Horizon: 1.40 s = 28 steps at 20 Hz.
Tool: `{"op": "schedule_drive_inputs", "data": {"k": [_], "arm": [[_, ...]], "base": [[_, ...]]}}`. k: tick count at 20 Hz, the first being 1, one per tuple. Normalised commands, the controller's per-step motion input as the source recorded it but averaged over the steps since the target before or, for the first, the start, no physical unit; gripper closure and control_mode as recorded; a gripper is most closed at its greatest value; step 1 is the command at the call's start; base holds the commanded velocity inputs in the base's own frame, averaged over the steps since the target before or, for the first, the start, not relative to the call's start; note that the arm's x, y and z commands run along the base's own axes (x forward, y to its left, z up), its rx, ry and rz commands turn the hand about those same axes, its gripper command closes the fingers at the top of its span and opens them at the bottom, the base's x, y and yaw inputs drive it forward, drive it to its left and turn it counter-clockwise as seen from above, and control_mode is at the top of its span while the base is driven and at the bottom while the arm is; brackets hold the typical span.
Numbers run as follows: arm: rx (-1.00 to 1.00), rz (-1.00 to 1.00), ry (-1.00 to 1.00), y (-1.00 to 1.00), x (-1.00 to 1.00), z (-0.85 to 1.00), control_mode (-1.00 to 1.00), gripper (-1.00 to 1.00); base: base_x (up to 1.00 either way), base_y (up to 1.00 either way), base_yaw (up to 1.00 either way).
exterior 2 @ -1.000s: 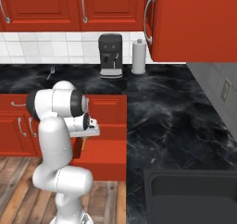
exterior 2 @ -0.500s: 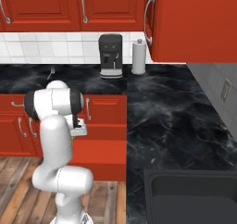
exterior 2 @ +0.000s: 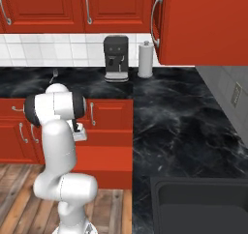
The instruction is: Organize the utensils by type. Pick up the wooden spoons from the counter and place them in the open cabinet. Then pick up the metallic utensils from the counter and place them in the open drawer.
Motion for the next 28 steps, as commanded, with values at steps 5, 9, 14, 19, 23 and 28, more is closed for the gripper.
{"op": "schedule_drive_inputs", "data": {"k": [5, 9, 14, 19, 23, 28], "arm": [[-0.05, -0.08, 0.02, -0.45, 0.12, 0.0, -1.0, 1.0], [0.0, -0.07, 0.03, -0.46, 0.08, 0.0, -1.0, 1.0], [0.0, -0.05, 0.0, -0.49, 0.04, 0.06, -1.0, 1.0], [0.0, -0.03, 0.0, -0.53, 0.05, 0.01, -1.0, 1.0], [0.0, -0.01, 0.0, -0.44, 0.09, -0.06, -1.0, 1.0], [0.04, 0.0, 0.0, -0.34, 0.11, -0.35, -1.0, 1.0]], "base": [[0.0, 0.0, 0.0], [0.0, 0.0, 0.0], [0.0, 0.0, 0.0], [0.0, 0.0, 0.0], [0.0, 0.0, 0.0], [0.0, 0.0, 0.0]]}}
